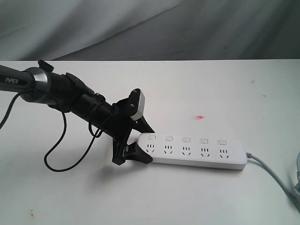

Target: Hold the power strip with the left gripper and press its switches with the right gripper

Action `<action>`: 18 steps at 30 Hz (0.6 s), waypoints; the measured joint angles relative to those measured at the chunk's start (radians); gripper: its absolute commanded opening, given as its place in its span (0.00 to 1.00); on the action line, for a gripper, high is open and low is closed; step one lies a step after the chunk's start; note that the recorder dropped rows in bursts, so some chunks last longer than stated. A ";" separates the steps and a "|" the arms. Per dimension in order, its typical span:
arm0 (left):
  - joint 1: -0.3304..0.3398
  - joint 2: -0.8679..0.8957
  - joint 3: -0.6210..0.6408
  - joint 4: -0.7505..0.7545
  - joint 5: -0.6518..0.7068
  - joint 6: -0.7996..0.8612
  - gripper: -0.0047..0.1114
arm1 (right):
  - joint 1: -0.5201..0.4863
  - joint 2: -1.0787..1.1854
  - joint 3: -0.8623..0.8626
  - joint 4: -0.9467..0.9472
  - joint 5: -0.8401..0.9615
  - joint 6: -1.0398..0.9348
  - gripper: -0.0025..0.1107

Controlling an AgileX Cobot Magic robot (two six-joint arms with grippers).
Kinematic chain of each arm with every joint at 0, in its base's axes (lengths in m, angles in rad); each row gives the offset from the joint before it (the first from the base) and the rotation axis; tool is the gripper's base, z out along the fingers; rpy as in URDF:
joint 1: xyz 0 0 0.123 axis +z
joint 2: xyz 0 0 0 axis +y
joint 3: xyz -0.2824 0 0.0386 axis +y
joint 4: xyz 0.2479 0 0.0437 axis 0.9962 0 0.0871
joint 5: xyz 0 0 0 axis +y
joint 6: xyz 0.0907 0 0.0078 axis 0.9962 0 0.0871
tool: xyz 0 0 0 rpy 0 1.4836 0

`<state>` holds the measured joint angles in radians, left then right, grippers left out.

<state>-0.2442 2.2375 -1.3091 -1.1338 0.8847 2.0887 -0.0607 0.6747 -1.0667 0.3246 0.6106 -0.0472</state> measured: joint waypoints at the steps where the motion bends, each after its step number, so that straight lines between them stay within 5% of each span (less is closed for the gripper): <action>1: 0.000 0.000 0.000 0.000 0.000 0.000 0.04 | 0.000 -0.021 0.039 -0.035 0.000 0.009 0.02; 11: 0.000 0.000 0.000 0.000 0.000 0.000 0.04 | 0.000 -0.229 0.430 -0.282 -0.027 0.023 0.02; 18: 0.000 0.000 0.000 0.000 0.000 0.000 0.04 | 0.000 -0.443 0.763 -0.299 -0.236 0.026 0.02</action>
<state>-0.2442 2.2375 -1.3091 -1.1338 0.8847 2.0887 -0.0607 0.2313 -0.3040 0.0256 0.3747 -0.0213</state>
